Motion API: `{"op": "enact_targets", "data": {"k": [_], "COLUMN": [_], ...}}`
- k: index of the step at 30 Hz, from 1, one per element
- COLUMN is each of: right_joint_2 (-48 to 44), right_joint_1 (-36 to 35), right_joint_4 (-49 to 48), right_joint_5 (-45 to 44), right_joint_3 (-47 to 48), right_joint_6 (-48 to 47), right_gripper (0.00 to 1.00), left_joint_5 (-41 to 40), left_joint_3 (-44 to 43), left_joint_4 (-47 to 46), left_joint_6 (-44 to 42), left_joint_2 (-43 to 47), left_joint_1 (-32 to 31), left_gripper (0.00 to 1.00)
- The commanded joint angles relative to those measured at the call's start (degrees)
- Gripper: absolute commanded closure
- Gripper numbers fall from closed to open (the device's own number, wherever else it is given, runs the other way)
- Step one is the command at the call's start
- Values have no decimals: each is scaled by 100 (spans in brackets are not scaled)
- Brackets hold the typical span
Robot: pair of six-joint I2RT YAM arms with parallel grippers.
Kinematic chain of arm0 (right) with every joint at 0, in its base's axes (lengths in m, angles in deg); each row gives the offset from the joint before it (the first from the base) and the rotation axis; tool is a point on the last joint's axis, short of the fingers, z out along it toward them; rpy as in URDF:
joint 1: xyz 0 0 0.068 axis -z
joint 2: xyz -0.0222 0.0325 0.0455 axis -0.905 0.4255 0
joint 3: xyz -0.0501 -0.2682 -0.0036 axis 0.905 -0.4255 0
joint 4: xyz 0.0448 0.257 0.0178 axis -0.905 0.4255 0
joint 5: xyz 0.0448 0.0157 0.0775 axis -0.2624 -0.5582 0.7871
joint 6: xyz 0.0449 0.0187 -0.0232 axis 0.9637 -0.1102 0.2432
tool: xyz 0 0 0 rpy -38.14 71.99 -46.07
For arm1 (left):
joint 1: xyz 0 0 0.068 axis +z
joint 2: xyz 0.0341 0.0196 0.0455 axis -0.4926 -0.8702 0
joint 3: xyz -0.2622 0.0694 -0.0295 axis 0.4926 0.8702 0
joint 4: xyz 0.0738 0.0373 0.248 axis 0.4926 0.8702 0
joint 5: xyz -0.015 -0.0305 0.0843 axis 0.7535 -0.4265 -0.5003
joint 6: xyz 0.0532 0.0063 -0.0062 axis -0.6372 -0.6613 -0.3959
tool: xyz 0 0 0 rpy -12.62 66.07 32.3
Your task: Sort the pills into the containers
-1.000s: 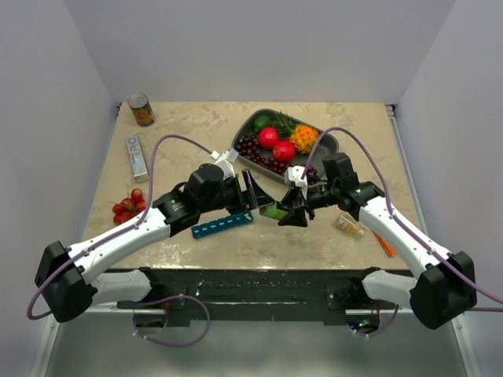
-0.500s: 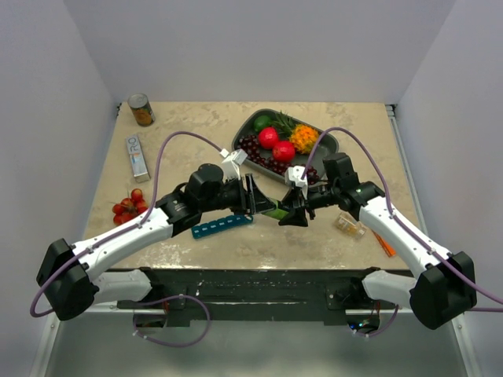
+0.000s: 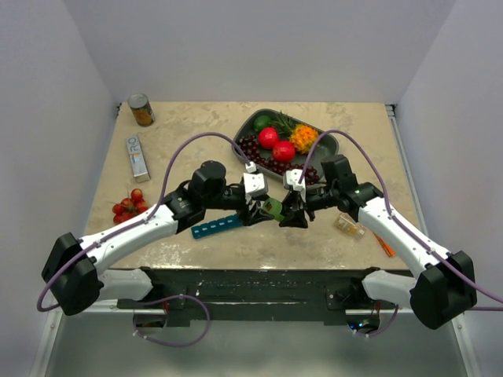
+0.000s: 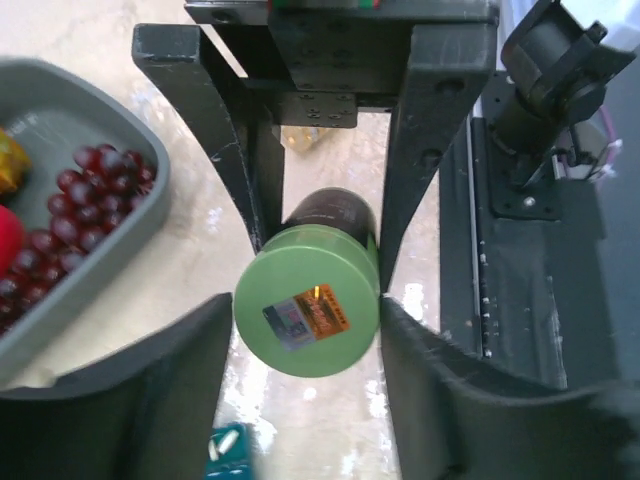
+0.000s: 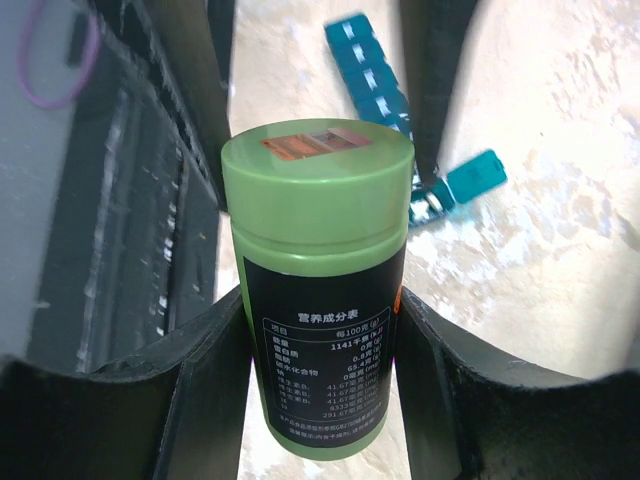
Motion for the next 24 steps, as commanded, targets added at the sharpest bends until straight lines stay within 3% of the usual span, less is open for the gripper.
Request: {"op": "enact_targets", "data": {"k": [1, 2, 4, 5, 10, 14, 18, 24], "right_joint_2": [-185, -176, -168, -168, -176, -150, -150, -150], "right_joint_1": [38, 30, 21, 38, 30, 38, 38, 30], "right_joint_4": [-309, -318, -326, -335, -344, -344, -335, -344], "right_joint_5": [450, 459, 476, 477, 485, 494, 494, 468], "right_joint_3": [159, 150, 150, 142, 142, 150, 150, 150], "right_joint_6": [221, 212, 212, 212, 212, 212, 221, 221], "right_gripper": [100, 100, 100, 100, 100, 100, 100, 100], "left_joint_5": [-59, -7, 20, 37, 55, 203, 266, 29], "left_joint_3": [290, 491, 694, 843, 1134, 1039, 801, 599], "left_joint_4": [-987, -1495, -1920, -2209, -2484, -2397, -2168, -1957], "left_joint_6": [-785, -572, 129, 386, 1957, 2708, 2999, 2665], "left_joint_2": [219, 299, 553, 641, 1011, 871, 537, 387], "left_joint_1": [27, 62, 158, 194, 484, 520, 511, 397], "left_gripper": [32, 11, 8, 1, 1, 1, 1, 1]}}
